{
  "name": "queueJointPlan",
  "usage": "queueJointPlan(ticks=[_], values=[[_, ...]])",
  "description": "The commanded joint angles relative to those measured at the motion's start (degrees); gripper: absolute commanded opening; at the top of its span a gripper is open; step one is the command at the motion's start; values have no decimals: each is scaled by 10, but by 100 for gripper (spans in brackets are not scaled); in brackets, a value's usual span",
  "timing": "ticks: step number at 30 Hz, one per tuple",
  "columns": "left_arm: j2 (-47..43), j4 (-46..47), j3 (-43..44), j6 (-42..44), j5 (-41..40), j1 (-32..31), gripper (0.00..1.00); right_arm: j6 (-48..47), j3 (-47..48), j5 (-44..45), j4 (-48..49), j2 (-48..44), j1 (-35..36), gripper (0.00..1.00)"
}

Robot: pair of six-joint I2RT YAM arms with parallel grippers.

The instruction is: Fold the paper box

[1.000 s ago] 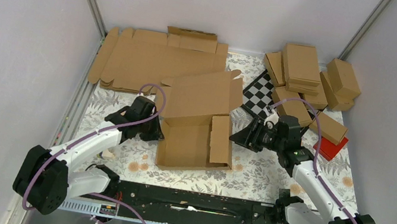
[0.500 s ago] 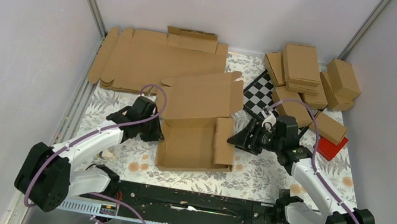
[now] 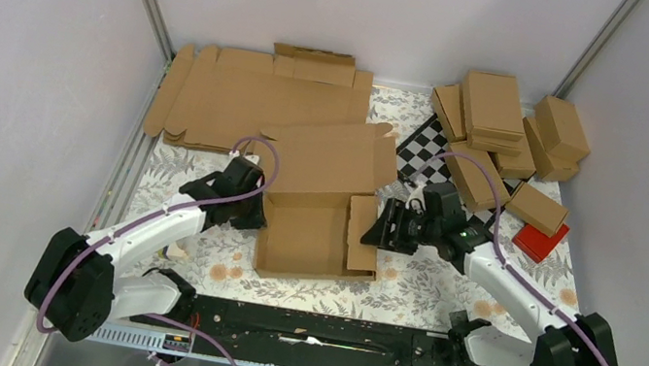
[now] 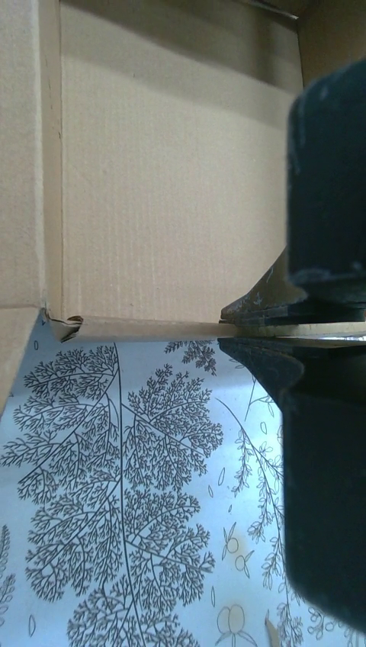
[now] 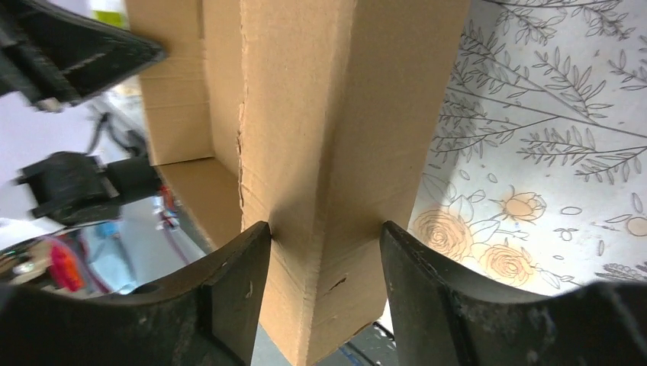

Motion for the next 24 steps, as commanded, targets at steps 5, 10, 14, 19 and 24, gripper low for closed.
queueJointPlan(ticks=[5,10,14,19,24], values=[[-9,-7,43,-16,-70,-17,0,-65,105,269,-162,94,99,61],[-9,-9,42,-25,-83,-29,0,-69,131,335,-185,150,125,58],[-4,-10,44,-30,-91,-35,0,-67,158,397,-203,196,144,49],[-7,-12,40,-31,-96,-38,0,-69,175,423,-198,240,150,51],[-10,-19,41,-30,-102,-39,0,-64,193,484,-210,269,159,36]])
